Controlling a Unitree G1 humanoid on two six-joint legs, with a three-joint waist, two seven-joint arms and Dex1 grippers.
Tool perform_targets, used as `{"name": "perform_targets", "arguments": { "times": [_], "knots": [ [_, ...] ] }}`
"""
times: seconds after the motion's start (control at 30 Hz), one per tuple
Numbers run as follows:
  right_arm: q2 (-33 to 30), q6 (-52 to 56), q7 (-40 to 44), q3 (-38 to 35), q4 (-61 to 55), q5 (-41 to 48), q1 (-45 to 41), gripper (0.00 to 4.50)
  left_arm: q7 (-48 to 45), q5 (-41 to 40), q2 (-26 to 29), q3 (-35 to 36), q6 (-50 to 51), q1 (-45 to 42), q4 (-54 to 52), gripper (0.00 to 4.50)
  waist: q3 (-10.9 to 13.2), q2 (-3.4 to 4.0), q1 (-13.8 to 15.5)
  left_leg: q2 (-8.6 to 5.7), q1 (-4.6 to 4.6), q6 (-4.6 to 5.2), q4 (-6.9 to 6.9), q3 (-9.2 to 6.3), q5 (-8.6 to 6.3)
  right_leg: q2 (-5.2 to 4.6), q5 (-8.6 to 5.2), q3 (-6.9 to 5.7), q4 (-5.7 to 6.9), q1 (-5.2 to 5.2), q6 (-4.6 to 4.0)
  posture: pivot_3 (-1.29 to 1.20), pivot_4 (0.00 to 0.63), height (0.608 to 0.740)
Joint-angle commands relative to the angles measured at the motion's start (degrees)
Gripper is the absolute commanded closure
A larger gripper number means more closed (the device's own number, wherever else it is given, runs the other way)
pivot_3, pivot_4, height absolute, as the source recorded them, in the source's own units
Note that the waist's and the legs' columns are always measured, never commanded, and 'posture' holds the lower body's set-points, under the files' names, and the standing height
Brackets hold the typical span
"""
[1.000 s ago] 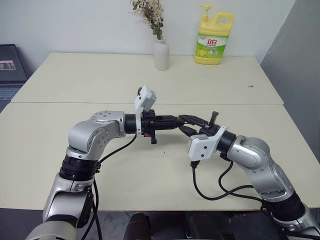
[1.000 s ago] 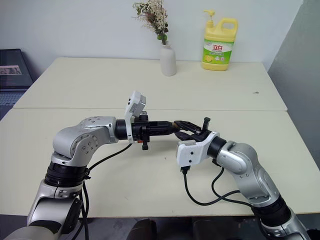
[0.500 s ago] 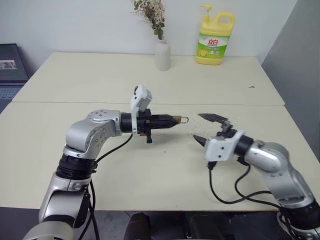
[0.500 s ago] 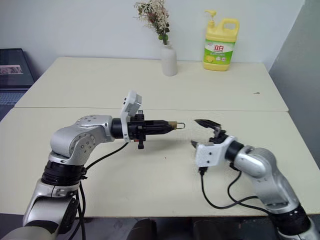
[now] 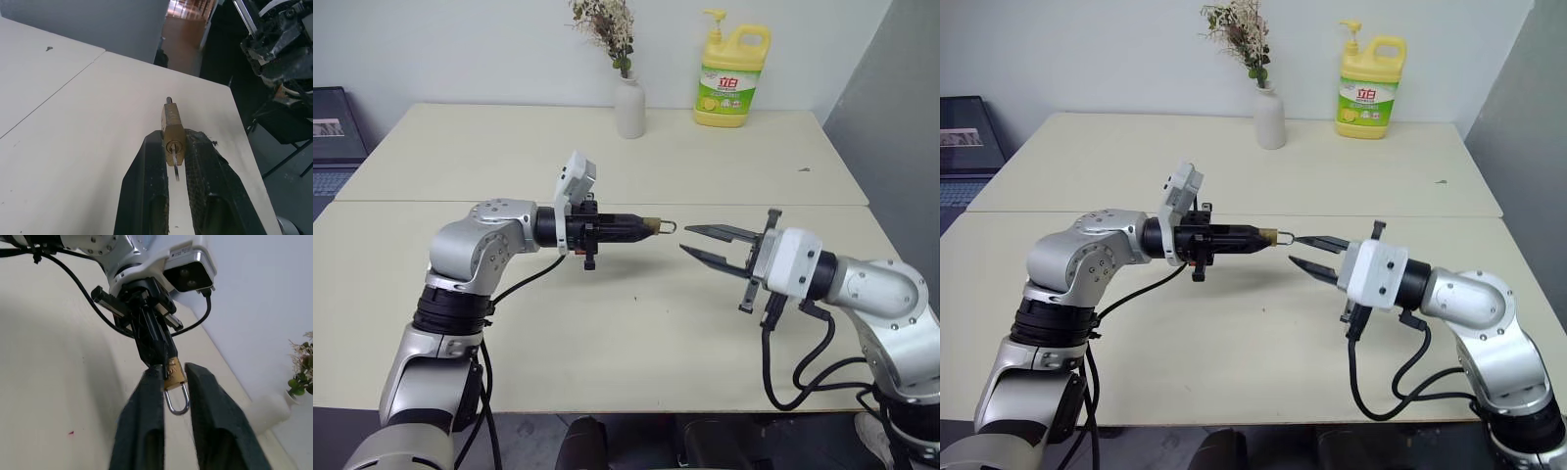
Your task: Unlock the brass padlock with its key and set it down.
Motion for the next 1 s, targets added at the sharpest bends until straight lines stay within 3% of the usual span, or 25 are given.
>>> {"name": "perform_targets", "arguments": {
  "times": [0.03, 1.0],
  "knots": [
    [-0.5, 0.5, 1.3, 1.5, 1.3, 1.0, -1.9, 4.50, 0.0, -1.8, 0.7, 1.9, 0.8, -1.1, -4.0, 4.34, 0.0, 0.00, 0.0, 0.00, -0.01, 0.00, -0.01, 0.00, 0.00, 0.00, 0.00, 0.00, -0.02, 0.00, 0.00, 0.00, 0.150, 0.740],
    [-1.6, -9.1, 7.2, 5.8, 14.6, -3.0, -9.5, 4.50, -0.7, -4.4, 3.1, 2.1, 2.9, 1.4, -10.1, 4.34, 0.0, 0.00, -0.1, 0.01, 0.00, 0.00, -0.01, 0.02, 0.00, 0.00, 0.00, 0.01, -0.03, -0.02, 0.00, 0.00, 0.150, 0.740]
  ]
}}
